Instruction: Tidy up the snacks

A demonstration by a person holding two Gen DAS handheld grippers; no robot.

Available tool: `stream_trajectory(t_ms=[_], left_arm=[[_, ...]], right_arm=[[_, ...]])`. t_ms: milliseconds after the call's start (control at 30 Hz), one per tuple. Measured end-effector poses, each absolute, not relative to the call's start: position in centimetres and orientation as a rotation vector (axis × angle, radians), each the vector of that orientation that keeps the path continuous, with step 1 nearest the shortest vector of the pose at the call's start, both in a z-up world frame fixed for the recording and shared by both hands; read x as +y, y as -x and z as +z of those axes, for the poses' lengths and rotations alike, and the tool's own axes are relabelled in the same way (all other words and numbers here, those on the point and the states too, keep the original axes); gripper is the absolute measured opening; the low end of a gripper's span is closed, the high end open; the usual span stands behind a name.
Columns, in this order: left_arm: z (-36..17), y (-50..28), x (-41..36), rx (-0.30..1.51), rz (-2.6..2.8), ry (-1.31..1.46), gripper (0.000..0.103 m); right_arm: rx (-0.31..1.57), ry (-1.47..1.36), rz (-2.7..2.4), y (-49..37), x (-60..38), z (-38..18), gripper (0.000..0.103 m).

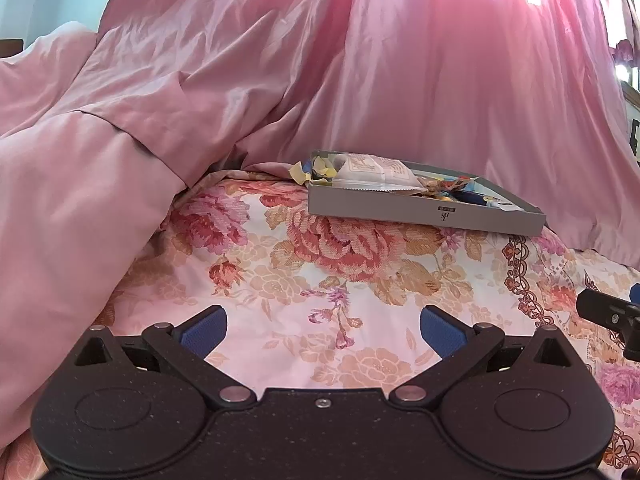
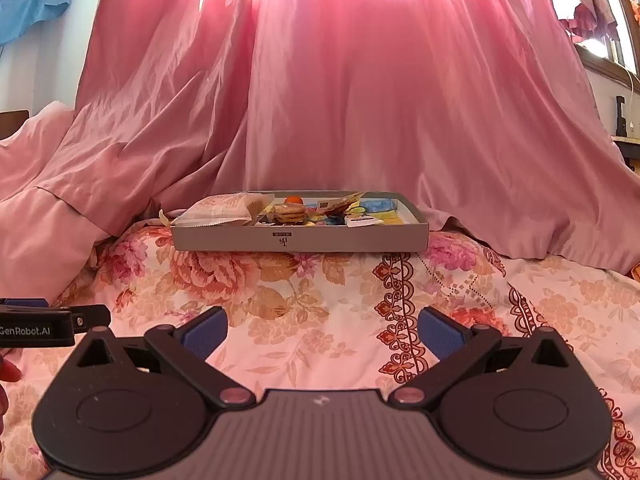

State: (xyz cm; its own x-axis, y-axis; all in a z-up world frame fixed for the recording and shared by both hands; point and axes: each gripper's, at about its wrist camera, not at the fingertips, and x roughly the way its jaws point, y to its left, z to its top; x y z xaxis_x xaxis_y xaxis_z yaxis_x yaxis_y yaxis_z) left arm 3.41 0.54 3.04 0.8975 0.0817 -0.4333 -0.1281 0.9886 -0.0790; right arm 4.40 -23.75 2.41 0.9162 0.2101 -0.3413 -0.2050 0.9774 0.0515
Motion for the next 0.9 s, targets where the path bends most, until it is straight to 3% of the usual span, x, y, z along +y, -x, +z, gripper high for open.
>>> stream_trajectory(t_ms=[900], left_arm=[[2.83, -3.54, 0.36, 0.479, 0.129, 0.102, 0.102]], right_arm=[[0.366, -0.021, 0.21, -4.21, -23.79, 2.21, 0.103]])
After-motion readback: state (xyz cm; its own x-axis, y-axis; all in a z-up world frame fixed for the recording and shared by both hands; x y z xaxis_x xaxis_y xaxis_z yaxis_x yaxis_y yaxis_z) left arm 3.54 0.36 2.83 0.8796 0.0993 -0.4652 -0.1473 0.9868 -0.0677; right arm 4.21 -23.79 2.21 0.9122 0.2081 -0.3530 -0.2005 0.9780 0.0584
